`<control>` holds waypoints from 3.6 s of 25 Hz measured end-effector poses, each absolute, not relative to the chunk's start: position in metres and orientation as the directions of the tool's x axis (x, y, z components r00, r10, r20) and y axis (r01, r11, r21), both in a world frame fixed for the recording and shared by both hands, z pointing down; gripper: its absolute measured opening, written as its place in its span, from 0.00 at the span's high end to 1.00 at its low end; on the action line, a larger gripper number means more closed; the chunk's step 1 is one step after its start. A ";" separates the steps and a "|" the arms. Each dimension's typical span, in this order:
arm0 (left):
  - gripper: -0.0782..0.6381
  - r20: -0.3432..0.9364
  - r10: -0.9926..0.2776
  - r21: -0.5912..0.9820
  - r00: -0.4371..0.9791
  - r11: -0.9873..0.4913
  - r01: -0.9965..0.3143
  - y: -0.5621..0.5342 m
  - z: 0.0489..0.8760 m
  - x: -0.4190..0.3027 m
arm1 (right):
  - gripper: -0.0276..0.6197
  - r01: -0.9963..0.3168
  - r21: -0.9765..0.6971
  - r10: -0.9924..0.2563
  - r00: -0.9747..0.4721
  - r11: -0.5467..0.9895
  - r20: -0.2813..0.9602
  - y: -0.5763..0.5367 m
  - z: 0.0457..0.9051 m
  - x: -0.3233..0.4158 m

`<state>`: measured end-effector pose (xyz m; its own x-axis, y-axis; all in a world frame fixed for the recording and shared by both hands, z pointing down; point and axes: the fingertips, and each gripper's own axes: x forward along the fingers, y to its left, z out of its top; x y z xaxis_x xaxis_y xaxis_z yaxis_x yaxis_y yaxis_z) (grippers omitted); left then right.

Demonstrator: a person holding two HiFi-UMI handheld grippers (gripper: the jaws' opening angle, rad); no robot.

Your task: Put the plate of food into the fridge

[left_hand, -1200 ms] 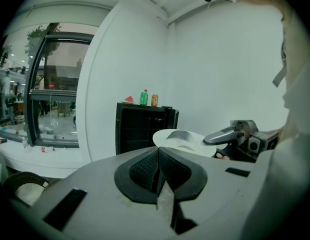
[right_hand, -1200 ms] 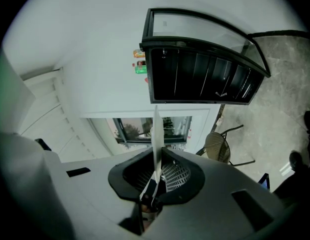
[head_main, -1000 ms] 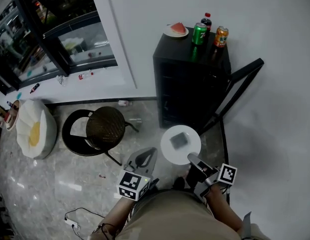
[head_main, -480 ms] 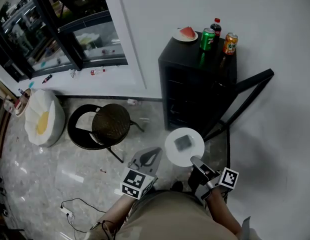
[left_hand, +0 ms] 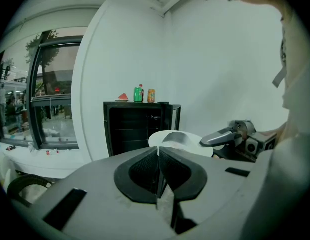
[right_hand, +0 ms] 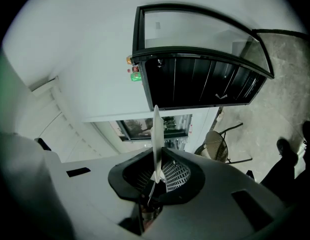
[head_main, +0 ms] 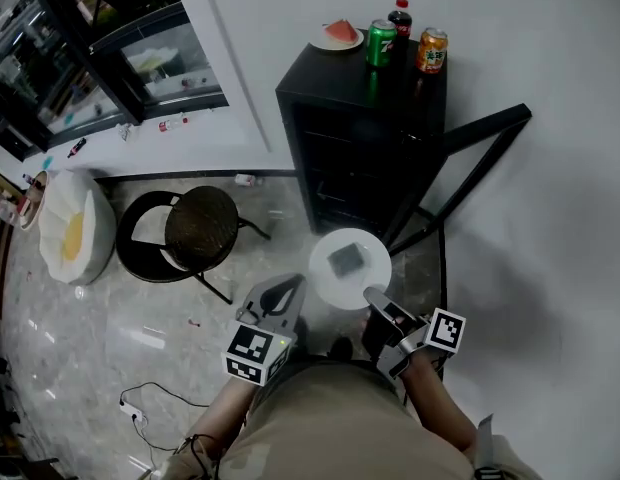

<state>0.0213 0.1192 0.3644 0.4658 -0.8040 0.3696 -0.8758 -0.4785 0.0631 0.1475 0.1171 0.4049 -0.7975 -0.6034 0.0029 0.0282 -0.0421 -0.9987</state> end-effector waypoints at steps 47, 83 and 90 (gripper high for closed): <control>0.87 0.341 -0.640 0.194 0.689 -0.669 -0.717 -0.059 0.407 -0.085 | 0.91 -0.065 -0.996 -0.786 -0.612 -0.058 0.086 -0.048 0.440 0.060; 0.87 0.521 -0.584 0.166 0.622 -0.646 -0.745 -0.119 0.464 -0.033 | 0.91 -0.134 -0.978 -0.750 -0.628 -0.159 0.208 -0.135 0.563 0.096; 0.87 0.552 -0.562 0.171 0.616 -0.647 -0.743 -0.118 0.474 -0.033 | 0.91 -0.125 -0.974 -0.764 -0.605 -0.189 0.225 -0.148 0.587 0.102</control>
<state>-0.0328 -0.1176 0.4742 0.6159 -0.5619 0.5523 -0.7434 -0.6465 0.1713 0.1021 -0.1484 0.5873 -0.6046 -0.7640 0.2254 -0.1248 -0.1887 -0.9741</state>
